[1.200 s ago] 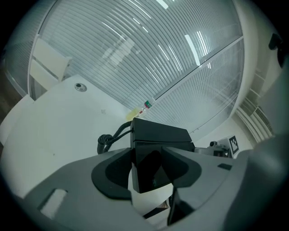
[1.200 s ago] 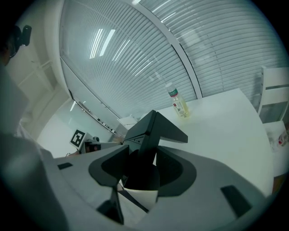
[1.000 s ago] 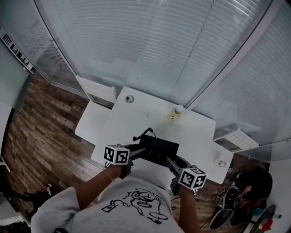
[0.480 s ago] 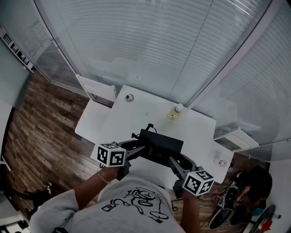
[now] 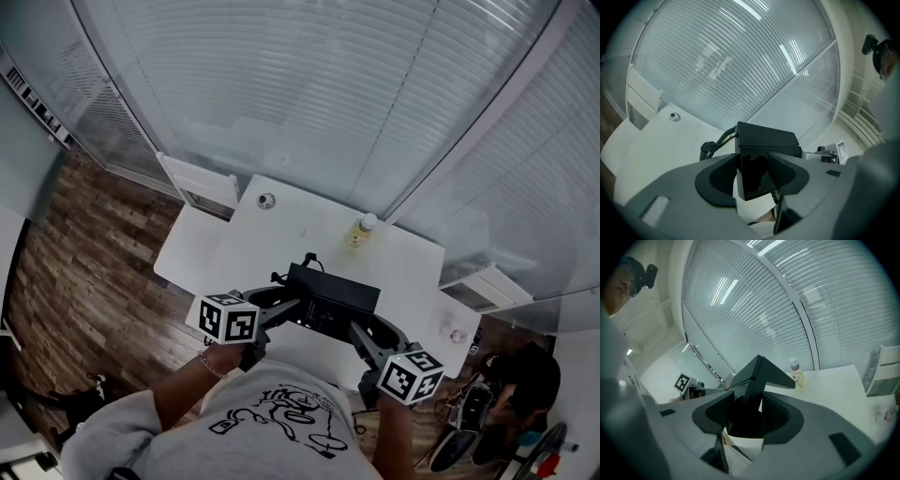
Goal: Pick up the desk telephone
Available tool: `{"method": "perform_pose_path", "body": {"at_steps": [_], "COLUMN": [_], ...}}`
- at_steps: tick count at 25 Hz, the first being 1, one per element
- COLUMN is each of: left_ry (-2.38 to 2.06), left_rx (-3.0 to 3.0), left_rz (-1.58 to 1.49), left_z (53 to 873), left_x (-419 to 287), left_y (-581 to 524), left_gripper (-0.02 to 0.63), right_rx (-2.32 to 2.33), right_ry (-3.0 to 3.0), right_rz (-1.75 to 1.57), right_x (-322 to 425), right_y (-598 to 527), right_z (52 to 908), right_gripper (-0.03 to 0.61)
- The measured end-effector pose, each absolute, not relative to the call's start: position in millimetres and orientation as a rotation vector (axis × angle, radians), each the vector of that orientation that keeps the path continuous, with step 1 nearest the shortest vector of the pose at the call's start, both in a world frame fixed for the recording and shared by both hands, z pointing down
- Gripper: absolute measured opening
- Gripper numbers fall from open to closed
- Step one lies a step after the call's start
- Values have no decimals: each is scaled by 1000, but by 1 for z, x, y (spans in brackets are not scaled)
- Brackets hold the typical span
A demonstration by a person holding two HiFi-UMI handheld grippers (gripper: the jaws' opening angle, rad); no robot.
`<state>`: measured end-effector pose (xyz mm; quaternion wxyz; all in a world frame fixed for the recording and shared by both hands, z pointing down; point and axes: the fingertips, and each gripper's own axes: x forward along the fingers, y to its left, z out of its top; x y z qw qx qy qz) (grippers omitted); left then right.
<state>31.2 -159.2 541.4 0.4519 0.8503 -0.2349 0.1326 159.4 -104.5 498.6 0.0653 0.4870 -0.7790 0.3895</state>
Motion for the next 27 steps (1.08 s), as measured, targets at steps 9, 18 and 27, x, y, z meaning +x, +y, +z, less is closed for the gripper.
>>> {"method": "perform_pose_path", "body": {"at_steps": [9,18,27], "left_ry": [-582,-579,-578], "left_rx": [2088,2087,2091], "left_rz": [330,332,323], "left_z": [541,542,538], "left_x": [31,32,31], "left_y": [-157,-159,-160], "left_gripper": [204,204,204], "right_rx": [1457,1460,1461], "right_ry": [-2358,-2357,-2361], "right_rz": [1164,1170,1161], "right_x": [159,161,159], "right_y": [-103,-106,-107], "right_z": [496,497,493], "right_gripper": [175,175,175]}}
